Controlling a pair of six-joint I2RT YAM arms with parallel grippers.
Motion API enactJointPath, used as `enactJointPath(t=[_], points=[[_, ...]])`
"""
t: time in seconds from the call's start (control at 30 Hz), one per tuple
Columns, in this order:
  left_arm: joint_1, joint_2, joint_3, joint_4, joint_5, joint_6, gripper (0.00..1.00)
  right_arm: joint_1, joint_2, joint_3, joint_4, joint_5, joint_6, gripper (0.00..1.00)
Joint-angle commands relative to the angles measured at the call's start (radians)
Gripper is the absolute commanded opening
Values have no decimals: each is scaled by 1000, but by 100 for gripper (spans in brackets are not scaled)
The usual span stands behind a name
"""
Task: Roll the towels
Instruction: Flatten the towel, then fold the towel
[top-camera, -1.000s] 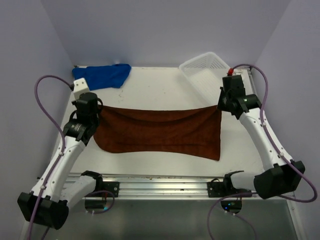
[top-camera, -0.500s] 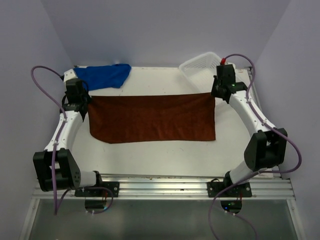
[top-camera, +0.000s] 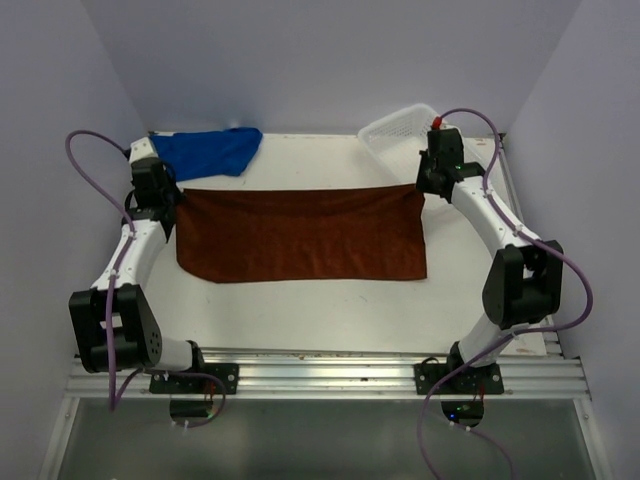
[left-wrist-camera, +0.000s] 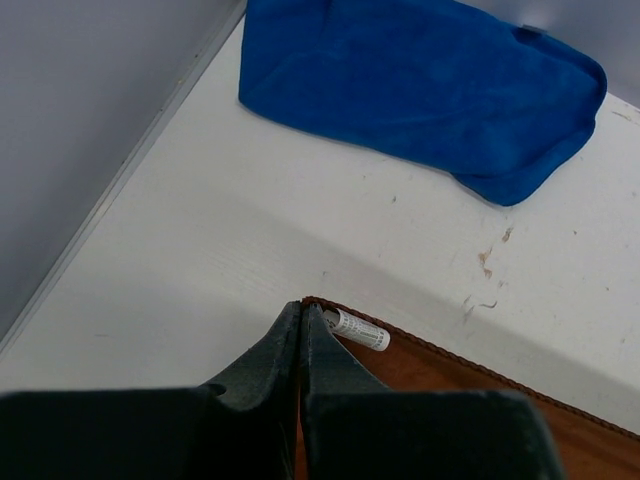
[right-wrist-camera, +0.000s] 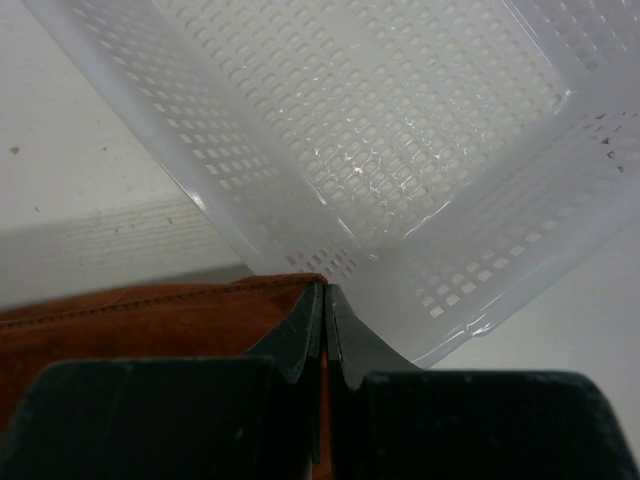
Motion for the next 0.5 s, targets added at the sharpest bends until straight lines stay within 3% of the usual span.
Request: enactJointPath(t=[0.0,0.47], points=[[11,-1,-18,65,-11,28,3,-10,-12,-6,53,-3,-18,0],[10,-31,-92,132,22,33,0,-12,-75,-106,64,-30,-28,0]])
